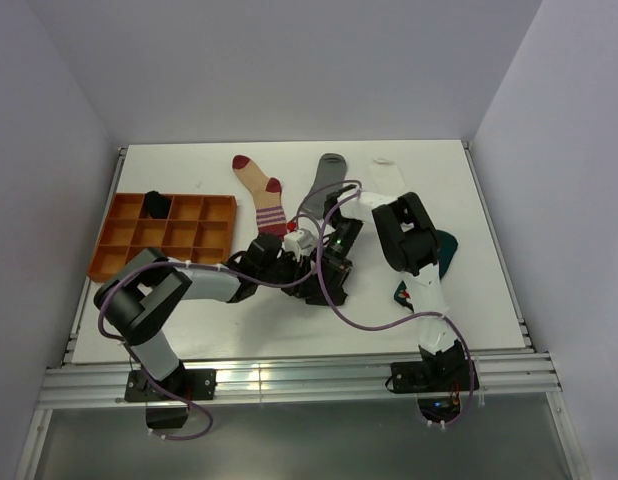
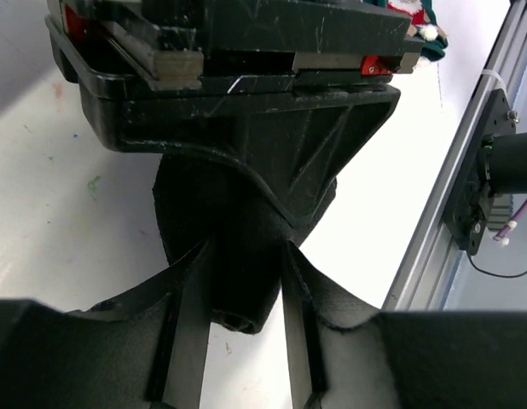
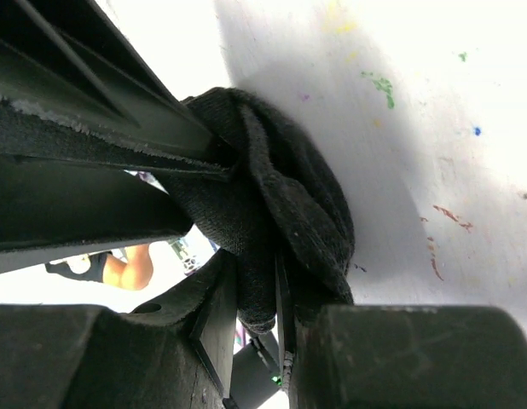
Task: Roll the socks
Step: Roll the sock at the center of the board.
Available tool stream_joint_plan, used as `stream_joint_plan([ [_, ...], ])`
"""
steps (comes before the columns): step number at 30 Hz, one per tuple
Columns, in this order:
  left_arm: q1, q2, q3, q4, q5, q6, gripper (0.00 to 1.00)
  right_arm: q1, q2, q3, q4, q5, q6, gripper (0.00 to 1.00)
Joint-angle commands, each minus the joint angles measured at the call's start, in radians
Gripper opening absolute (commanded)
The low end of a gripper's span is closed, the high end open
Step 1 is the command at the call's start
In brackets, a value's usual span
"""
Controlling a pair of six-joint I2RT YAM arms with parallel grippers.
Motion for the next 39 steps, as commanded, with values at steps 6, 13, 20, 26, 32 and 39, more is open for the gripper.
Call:
stream_joint_plan([
  [6, -0.003, 0.027, 0.002, -0.016, 0.052, -0.083, 0.28, -0.011, -0.005, -0.04, 0.242, 0.222, 0.063, 0.24],
  [13, -0.004, 0.081, 0.056, -0.181, -0.036, -0.241, 0.0, -0.011, -0.126, -0.108, 0.38, 0.241, 0.112, 0.4],
  [20, -0.004, 0.115, 0.136, -0.356, -0.074, -0.348, 0.0, -0.025, -0.237, -0.157, 0.463, 0.211, 0.149, 0.48],
  [26, -0.003, 0.128, 0.211, -0.494, -0.07, -0.39, 0.0, -0.109, -0.326, -0.184, 0.495, 0.152, 0.17, 0.5],
  [32, 0.019, 0.176, 0.255, -0.563, -0.021, -0.385, 0.0, -0.203, -0.421, -0.226, 0.492, 0.087, 0.12, 0.51],
  [39, 0.114, 0.216, 0.286, -0.635, 0.088, -0.388, 0.0, -0.228, -0.649, -0.419, 0.635, 0.101, 0.042, 0.51],
])
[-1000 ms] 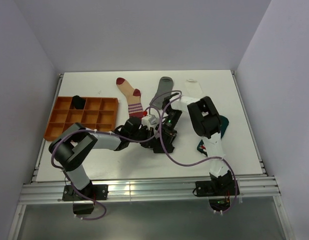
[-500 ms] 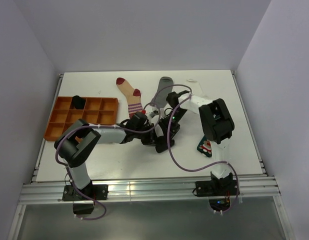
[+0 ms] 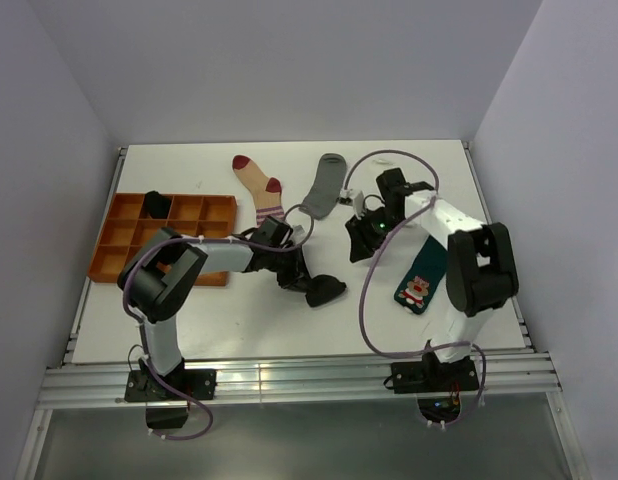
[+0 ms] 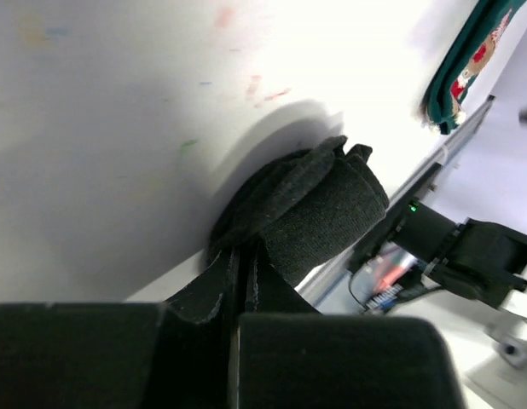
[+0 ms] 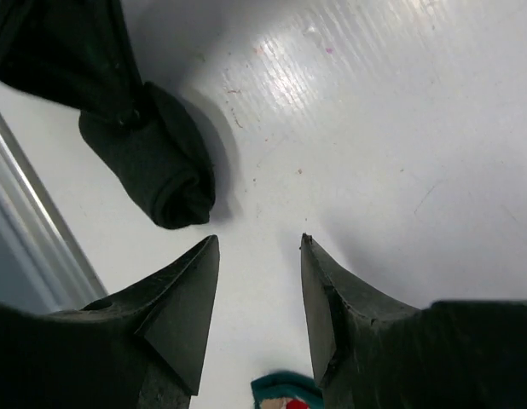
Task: Roll the socks
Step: Roll the sock at the center of the board.
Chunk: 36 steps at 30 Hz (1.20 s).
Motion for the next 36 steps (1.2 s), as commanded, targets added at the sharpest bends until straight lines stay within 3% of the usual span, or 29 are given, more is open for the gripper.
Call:
stream_joint_plan([
  [1, 0.05, 0.053, 0.018, -0.166, 0.021, 0.021, 0.0, 0.01, -0.133, -0.108, 0.12, -0.014, -0.076, 0.51],
  [9, 0.089, 0.145, 0.124, -0.325, 0.091, 0.093, 0.0, 0.104, -0.429, -0.375, 0.375, 0.089, -0.177, 0.58],
  [14, 0.101, 0.201, 0.196, -0.399, 0.111, 0.13, 0.0, 0.278, -0.543, -0.521, 0.507, 0.205, -0.205, 0.61],
  [26, 0.114, 0.274, 0.326, -0.513, 0.123, 0.201, 0.0, 0.533, -0.6, -0.679, 0.675, 0.431, -0.289, 0.63],
  [36, 0.115, 0.297, 0.369, -0.548, 0.143, 0.228, 0.0, 0.636, -0.537, -0.701, 0.756, 0.531, -0.315, 0.64],
])
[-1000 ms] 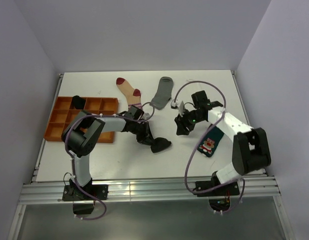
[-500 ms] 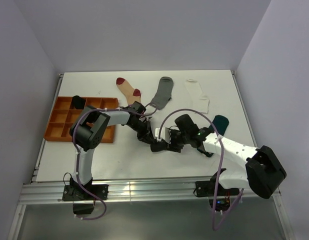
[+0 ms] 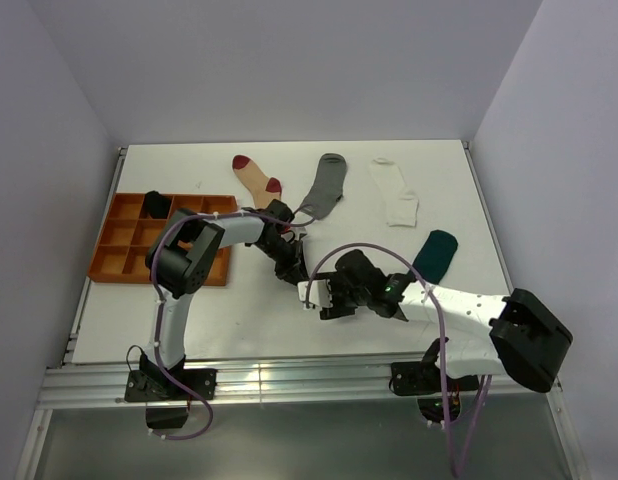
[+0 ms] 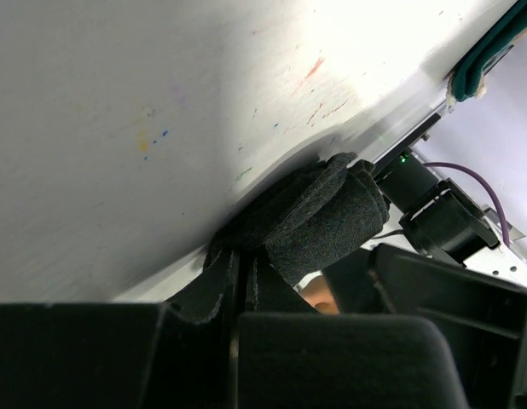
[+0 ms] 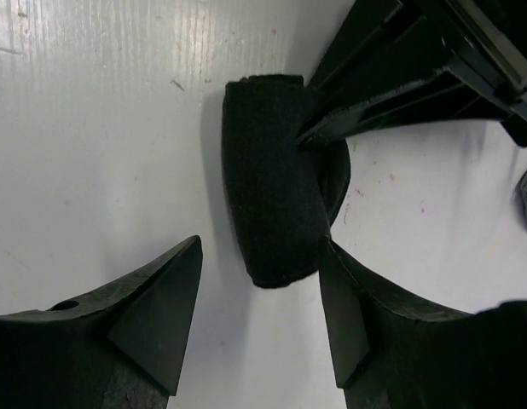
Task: Roll the socks
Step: Roll the sock at the center of the board.
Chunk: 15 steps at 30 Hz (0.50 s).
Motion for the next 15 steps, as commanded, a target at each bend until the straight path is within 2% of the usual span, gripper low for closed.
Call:
stream_joint_plan([
  [1, 0.007, 0.041, 0.014, -0.034, -0.097, 0.057, 0.0, 0.031, 0.033, 0.008, 0.08, 0.064, -0.024, 0.64],
  [13, 0.007, 0.066, 0.063, -0.083, -0.062, 0.11, 0.0, 0.062, 0.181, 0.036, 0.136, 0.149, -0.023, 0.59],
  [15, 0.007, 0.067, 0.064, -0.088, -0.051, 0.119, 0.0, 0.061, 0.204, 0.05, 0.138, 0.167, -0.017, 0.54],
])
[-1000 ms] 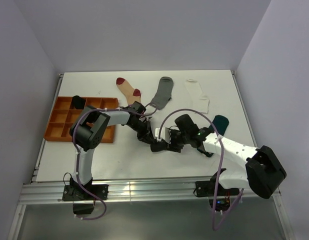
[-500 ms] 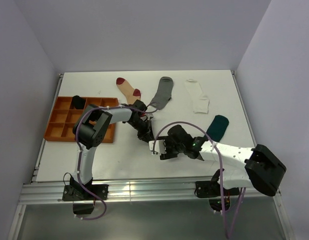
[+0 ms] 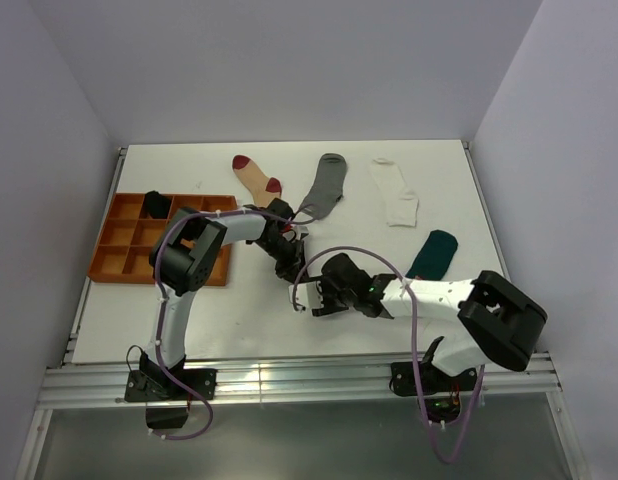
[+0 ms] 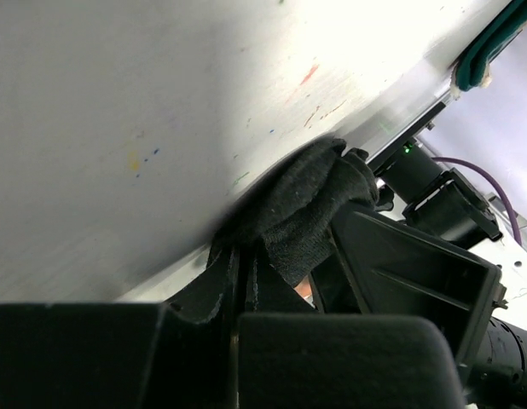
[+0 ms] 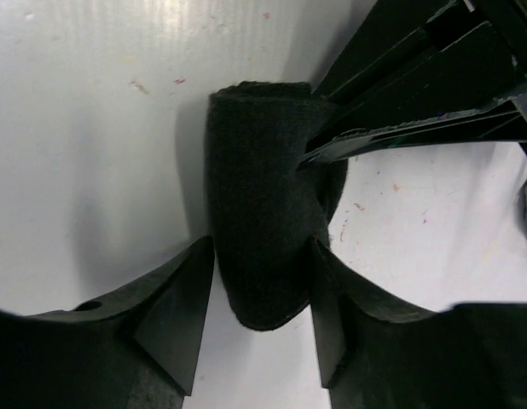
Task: Roll the socks
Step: Roll the sock at the center of the board.
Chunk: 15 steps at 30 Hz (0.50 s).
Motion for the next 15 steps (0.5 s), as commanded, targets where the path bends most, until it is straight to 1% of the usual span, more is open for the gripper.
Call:
stream_joint_plan([
  [1, 0.006, 0.033, 0.013, -0.025, -0.066, 0.07, 0.0, 0.008, 0.06, 0.041, 0.026, 0.045, 0.01, 0.51],
  [2, 0.006, 0.032, 0.013, -0.025, -0.061, 0.075, 0.01, 0.008, 0.073, 0.049, 0.026, 0.056, 0.024, 0.44],
  [3, 0.004, 0.03, 0.01, -0.026, -0.058, 0.079, 0.02, 0.007, 0.086, 0.072, 0.006, 0.055, 0.032, 0.38],
  [4, 0.006, 0.024, 0.007, -0.014, -0.058, 0.078, 0.03, 0.005, 0.108, 0.086, -0.014, 0.05, 0.039, 0.27],
  [5, 0.004, 0.017, 0.001, 0.0, -0.06, 0.073, 0.07, 0.002, 0.117, 0.099, -0.034, 0.044, 0.055, 0.24],
  [7, 0.009, -0.017, -0.033, 0.071, -0.052, 0.04, 0.11, -0.018, 0.126, 0.141, -0.112, -0.008, 0.064, 0.22],
  [8, 0.012, -0.031, -0.048, 0.098, -0.054, 0.023, 0.15, -0.027, 0.128, 0.152, -0.138, -0.033, 0.072, 0.21],
  [10, 0.027, -0.084, -0.107, 0.176, -0.057, -0.038, 0.18, -0.041, 0.136, 0.185, -0.213, -0.094, 0.076, 0.2],
  [11, 0.033, -0.107, -0.133, 0.269, -0.06, -0.067, 0.22, -0.053, 0.143, 0.201, -0.242, -0.113, 0.081, 0.2],
  [12, 0.041, -0.15, -0.189, 0.326, -0.06, -0.122, 0.24, -0.057, 0.152, 0.23, -0.299, -0.129, 0.082, 0.2],
  [14, 0.062, -0.189, -0.24, 0.41, -0.078, -0.169, 0.27, -0.07, 0.183, 0.257, -0.348, -0.174, 0.082, 0.2],
  [15, 0.068, -0.227, -0.283, 0.491, -0.089, -0.199, 0.28, -0.074, 0.194, 0.28, -0.389, -0.188, 0.082, 0.2],
])
